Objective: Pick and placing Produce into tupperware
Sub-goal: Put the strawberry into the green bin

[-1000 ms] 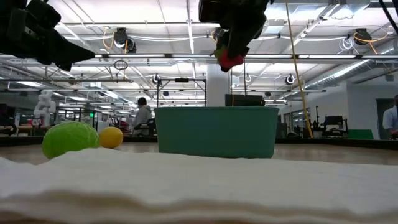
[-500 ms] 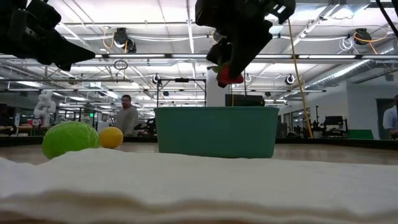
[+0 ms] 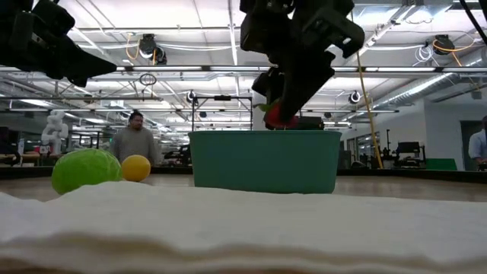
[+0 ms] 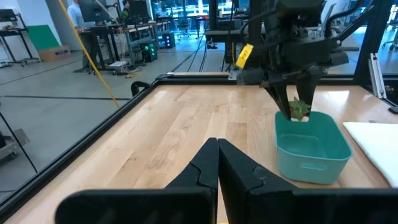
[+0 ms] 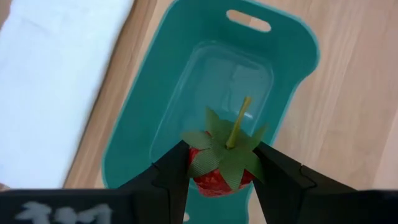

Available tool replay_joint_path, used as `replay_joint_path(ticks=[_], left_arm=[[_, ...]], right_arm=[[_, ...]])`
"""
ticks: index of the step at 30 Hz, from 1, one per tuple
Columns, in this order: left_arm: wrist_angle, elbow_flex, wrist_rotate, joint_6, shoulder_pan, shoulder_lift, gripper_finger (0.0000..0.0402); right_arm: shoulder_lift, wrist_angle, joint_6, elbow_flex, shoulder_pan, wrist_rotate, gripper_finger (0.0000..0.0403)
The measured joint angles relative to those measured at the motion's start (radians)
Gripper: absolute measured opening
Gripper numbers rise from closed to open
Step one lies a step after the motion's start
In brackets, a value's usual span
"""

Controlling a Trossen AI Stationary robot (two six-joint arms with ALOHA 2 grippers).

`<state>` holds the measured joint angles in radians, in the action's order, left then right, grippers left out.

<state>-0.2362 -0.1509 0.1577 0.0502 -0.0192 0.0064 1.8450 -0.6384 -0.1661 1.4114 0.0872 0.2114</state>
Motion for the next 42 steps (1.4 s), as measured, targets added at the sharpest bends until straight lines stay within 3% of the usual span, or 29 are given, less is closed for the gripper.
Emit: replay_joint_path(ticks=[19, 42], left_arm=[[0.000, 0.000, 0.000, -0.003, 0.000, 0.000, 0.0005], [0.000, 0.000, 0.000, -0.002, 0.000, 0.000, 0.0005]], right_arm=[[0.019, 0.091, 0.142, -0.047, 0.006, 0.003, 0.0141], [0.064, 0.074, 0.049, -0.047, 0.036, -0.004, 0.0141]])
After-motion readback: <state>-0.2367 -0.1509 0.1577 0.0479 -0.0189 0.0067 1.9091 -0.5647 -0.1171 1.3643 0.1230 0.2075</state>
